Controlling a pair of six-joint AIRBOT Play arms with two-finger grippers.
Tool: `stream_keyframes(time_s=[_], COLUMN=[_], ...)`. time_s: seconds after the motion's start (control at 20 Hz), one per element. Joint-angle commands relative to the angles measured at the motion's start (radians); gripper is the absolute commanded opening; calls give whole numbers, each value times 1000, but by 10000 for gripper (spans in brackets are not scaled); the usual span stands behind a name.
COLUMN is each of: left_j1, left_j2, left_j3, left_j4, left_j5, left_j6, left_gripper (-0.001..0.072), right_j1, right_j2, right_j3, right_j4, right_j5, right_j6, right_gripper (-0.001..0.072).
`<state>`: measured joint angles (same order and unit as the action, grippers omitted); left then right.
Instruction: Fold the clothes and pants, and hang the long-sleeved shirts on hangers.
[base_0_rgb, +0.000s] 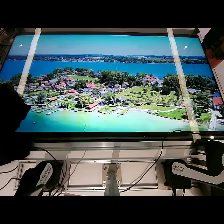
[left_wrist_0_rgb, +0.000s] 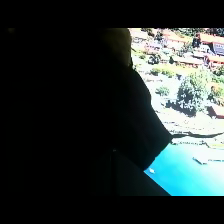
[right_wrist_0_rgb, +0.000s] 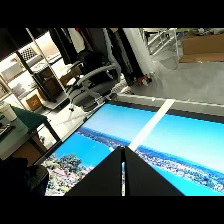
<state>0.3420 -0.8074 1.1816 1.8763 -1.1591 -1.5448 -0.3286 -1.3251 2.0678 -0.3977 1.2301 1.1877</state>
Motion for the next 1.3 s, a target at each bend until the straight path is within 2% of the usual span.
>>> stream_keyframes(time_s=[0.0,0.1,0.2,0.3,0.4,0.45,0.5,0.55,0.95,1.25], left_j1=[3,3,4,8,9,13,18,21,21,19], left_j2=[-5,-12,-22,-27,-40,-54,-72,-95,-256,-350], left_j3=[-5,-5,-5,-5,-7,-7,-7,-7,-7,-7], left_j4=[11,68,205,225,227,229,229,229,205,202], left_j5=[23,23,23,30,53,70,85,89,72,175], left_j6=[1,23,86,86,87,87,87,86,86,87], left_gripper=[11,11,11,13,54,215,484,708,692,692], right_j1=[-1,-1,-1,-1,-1,-1,-1,-1,-1,-1], right_j2=[0,0,0,0,0,0,0,0,0,0], right_j3=[1,1,1,1,1,1,1,1,1,1], right_j4=[0,1,1,0,1,0,1,0,0,0], right_j5=[0,0,0,0,0,0,0,0,0,0], right_j6=[0,0,0,0,0,0,0,0,0,0], right_gripper=[20,20,20,20,20,20,20,20,20,20])
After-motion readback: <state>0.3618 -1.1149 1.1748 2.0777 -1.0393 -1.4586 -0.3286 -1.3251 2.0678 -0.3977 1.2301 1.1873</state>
